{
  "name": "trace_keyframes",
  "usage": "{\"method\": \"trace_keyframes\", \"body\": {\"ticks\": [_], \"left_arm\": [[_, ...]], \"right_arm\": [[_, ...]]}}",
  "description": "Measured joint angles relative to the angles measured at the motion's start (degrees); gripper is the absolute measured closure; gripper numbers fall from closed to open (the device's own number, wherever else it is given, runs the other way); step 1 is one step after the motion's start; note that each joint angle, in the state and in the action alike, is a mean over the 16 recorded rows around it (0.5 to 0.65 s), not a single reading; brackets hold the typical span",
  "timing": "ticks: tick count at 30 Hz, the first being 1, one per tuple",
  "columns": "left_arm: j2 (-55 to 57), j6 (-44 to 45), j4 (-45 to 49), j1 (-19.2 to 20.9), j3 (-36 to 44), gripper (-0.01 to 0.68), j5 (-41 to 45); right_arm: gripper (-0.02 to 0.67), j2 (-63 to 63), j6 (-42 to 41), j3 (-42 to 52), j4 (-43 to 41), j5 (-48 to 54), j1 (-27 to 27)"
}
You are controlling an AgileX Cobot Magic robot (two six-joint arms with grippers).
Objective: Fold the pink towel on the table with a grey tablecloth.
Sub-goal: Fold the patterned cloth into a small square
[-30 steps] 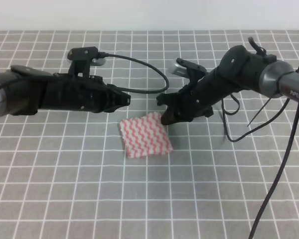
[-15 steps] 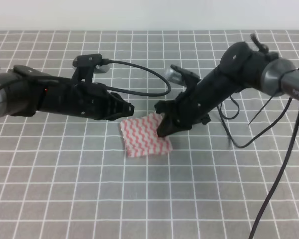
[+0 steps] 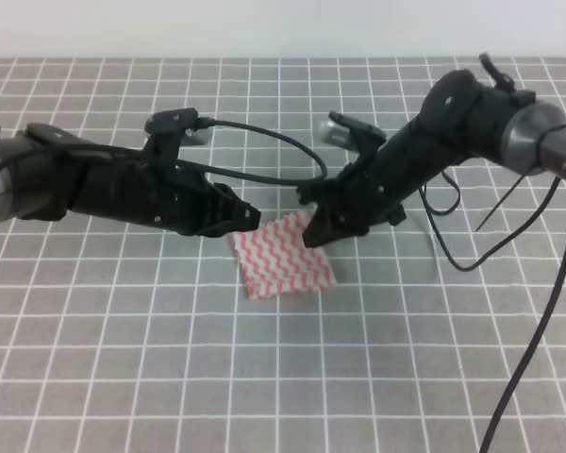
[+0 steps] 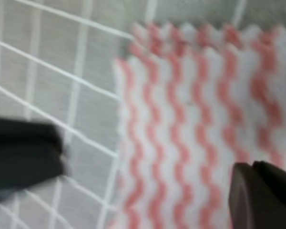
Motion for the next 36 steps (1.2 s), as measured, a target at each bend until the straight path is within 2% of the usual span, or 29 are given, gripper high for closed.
{"method": "trace_keyframes", "body": {"ticks": [11, 24, 36], "left_arm": [[1.6, -3.9, 5.3, -3.1, 0.0, 0.676, 4.0], [6.0, -4.9, 7.8, -4.8, -0.1, 0.675, -1.8], [0.3, -4.7, 9.6, -4.7, -0.5, 0.675, -6.7]], "right_arm": [[0.664, -1.3, -0.2, -0.1, 0.4, 0.3, -0.1], [0.664, -1.3, -0.4, -0.1, -0.1, 1.4, -0.1], [0.664, -2.5, -0.4, -0.3, -1.8, 2.3, -0.6]]}}
